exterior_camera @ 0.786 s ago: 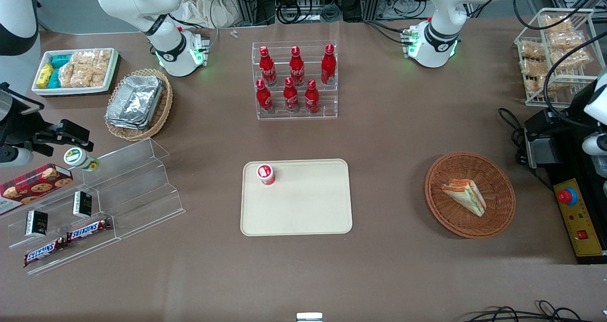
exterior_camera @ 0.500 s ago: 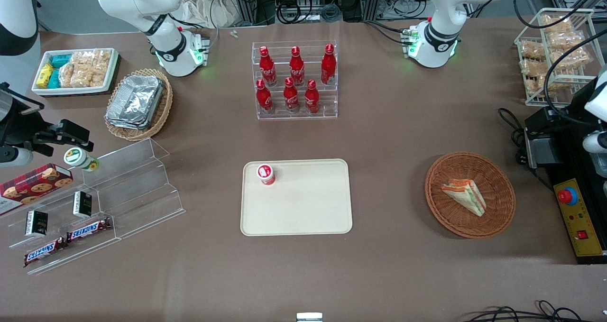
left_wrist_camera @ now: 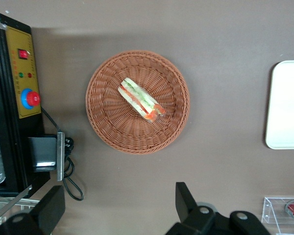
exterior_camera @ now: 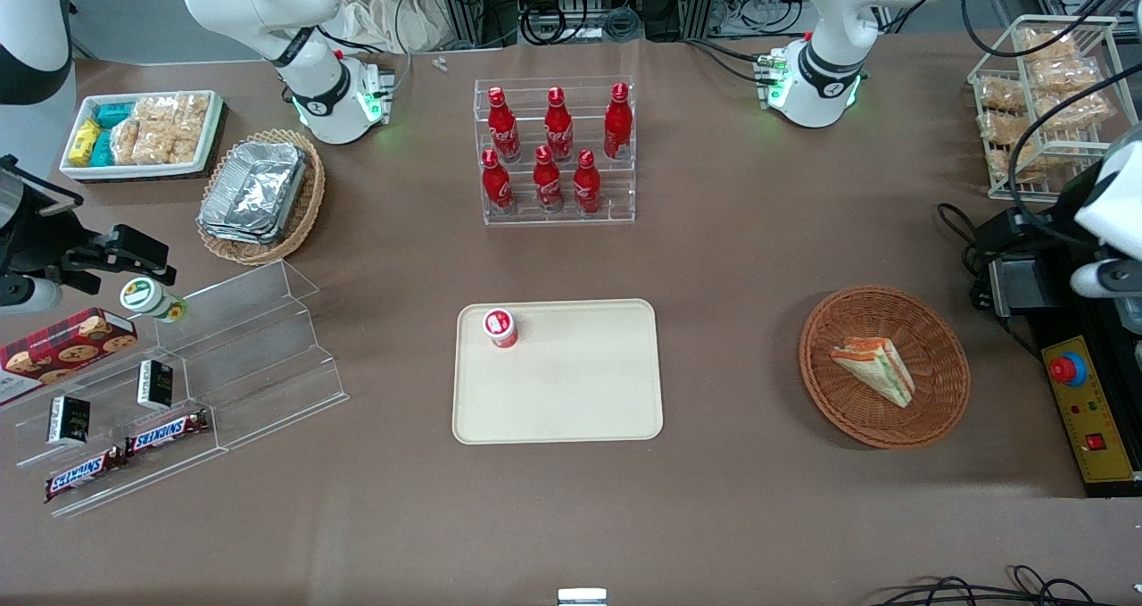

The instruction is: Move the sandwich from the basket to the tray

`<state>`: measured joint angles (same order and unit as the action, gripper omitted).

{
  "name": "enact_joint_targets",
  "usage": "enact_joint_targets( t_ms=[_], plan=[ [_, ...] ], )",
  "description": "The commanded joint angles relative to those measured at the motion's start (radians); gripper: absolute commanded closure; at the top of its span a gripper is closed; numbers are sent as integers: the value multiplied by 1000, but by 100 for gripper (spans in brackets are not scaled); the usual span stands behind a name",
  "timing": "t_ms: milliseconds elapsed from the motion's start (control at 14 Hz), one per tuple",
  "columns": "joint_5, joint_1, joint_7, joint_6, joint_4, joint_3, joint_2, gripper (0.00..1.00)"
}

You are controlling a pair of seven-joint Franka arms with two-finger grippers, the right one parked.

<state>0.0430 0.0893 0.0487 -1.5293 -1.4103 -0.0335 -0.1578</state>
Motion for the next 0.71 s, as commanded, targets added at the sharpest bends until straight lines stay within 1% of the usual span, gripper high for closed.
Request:
enact_joint_targets(
  t_ms=[0, 143, 214, 286, 429, 643],
  plan=[
    [-11, 6, -9, -142, -184, -11, 52, 0],
    [-11, -2, -9, -288, -333, -16, 79, 0],
    [-15, -14, -1, -337, -384, -20, 83, 0],
    [-20, -35, -3, -366, -413, -20, 78, 0],
    [-18, -43, -4, -467, -461, -20, 57, 0],
    [-18, -65, 64, -575, -506, -20, -14, 0]
  ],
)
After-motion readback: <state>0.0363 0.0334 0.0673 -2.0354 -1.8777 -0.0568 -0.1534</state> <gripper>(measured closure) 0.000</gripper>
